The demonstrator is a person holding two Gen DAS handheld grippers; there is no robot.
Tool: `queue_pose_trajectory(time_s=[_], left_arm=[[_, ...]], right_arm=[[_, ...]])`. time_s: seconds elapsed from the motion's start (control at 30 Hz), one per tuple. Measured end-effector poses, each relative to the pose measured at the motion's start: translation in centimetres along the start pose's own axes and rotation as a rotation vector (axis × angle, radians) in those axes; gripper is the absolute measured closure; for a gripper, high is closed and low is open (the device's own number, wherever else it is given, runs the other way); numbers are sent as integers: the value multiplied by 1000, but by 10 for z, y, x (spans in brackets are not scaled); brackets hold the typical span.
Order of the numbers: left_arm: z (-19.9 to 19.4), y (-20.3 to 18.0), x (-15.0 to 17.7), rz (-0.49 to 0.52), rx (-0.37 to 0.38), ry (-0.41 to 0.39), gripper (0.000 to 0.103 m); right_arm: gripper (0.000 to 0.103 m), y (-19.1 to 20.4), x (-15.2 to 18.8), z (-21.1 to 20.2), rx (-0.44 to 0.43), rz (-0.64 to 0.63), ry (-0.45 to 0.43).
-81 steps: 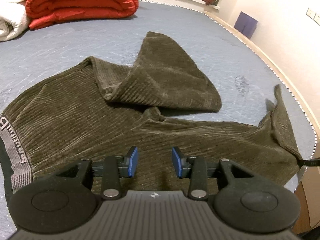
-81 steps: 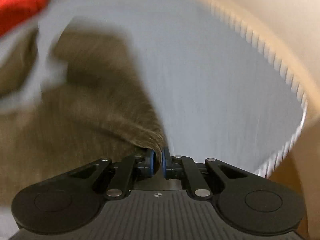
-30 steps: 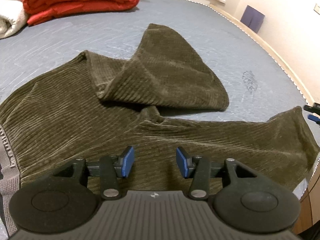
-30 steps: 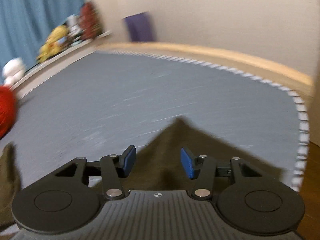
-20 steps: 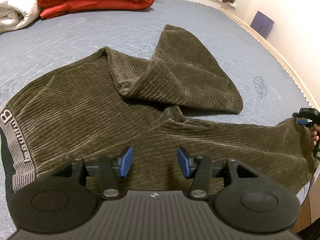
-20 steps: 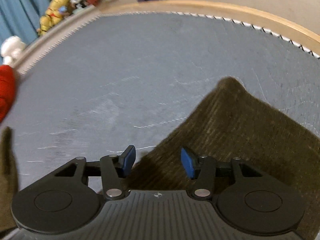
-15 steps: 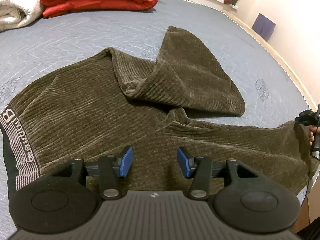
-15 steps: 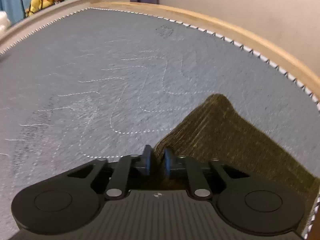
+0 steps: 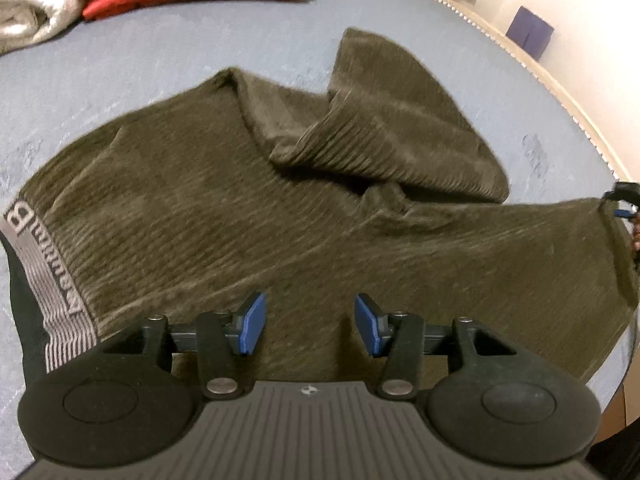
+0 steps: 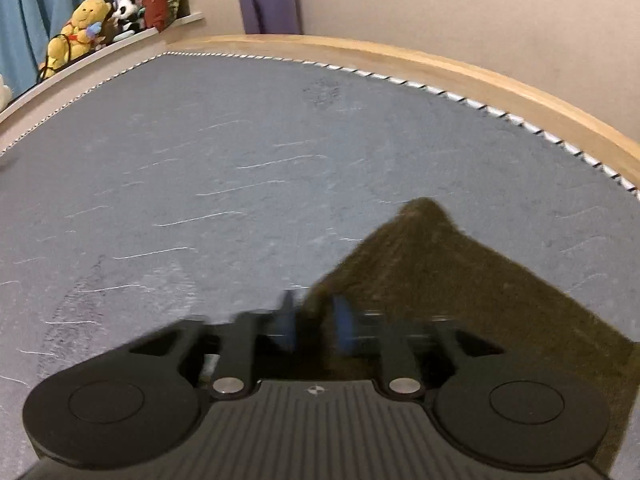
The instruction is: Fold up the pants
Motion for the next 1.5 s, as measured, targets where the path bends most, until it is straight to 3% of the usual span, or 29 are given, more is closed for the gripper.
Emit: queue_pose_trajectory(time_s=[0.07, 0.13, 0.3, 0.43, 0.6, 0.77, 0.83, 0.97, 1.03, 1.07, 1.13, 1.2, 1.3, 1.4, 1.43, 1.5], left_arm=[[13, 12, 8, -32, 24, 52, 48], [27, 29, 18, -53, 15, 98, 55], [10, 51, 26, -83, 47, 89, 57], [-16, 71, 31, -119, -8, 57, 49], [-51, 112, 40, -217, -48, 10, 40], [-56, 137, 66, -249, -103, 52, 38], [-50, 141, 76, -244, -112, 76, 38], [-32, 145, 97, -241, -100, 143, 37], [-30, 142, 103, -223, -96, 135, 38], [-33, 138, 103, -180, -97, 119, 50], [-43, 125, 103, -75, -122, 75, 70], [-59, 118, 105, -22, -149, 30, 75], [-80, 121, 108, -21, -163, 1, 78], [-69, 121, 124, 82, -257, 72, 92], [-62, 121, 128, 101, -278, 74, 91], [-69, 119, 124, 93, -313, 44, 78]], right_arm=[[54, -17, -5, -17, -1, 22, -35], [53, -36, -10, -30, 12, 32, -57], [40, -113, -7, -64, 99, 107, -73], [35, -163, 13, -76, 133, 170, 13], [33, -176, 34, -83, 131, 126, 103], [34, -173, 40, -82, 114, 110, 142], [37, -172, 40, -81, 123, 108, 144], [68, -164, 42, -83, 122, 66, 135], [85, -162, 40, -84, 144, 48, 132], [91, -162, 40, -85, 150, 43, 133], [93, -162, 37, -86, 171, 35, 137], [94, -161, 33, -91, 189, 44, 120], [94, -159, 25, -102, 198, 77, 82], [94, -152, 33, -95, 212, 9, 144], [94, -151, 39, -90, 220, -17, 175], [92, -147, 45, -89, 243, -60, 178]])
Point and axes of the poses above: each gripper's, at about its wrist camera, not at the fingertips, and z roughly the way its jaws point, y to its left, x to its underside, the point moved 4 cm from there along z, roughly the way its jaws point, and after that the axes turned 10 degrees about -x, right-handed, at the moved point
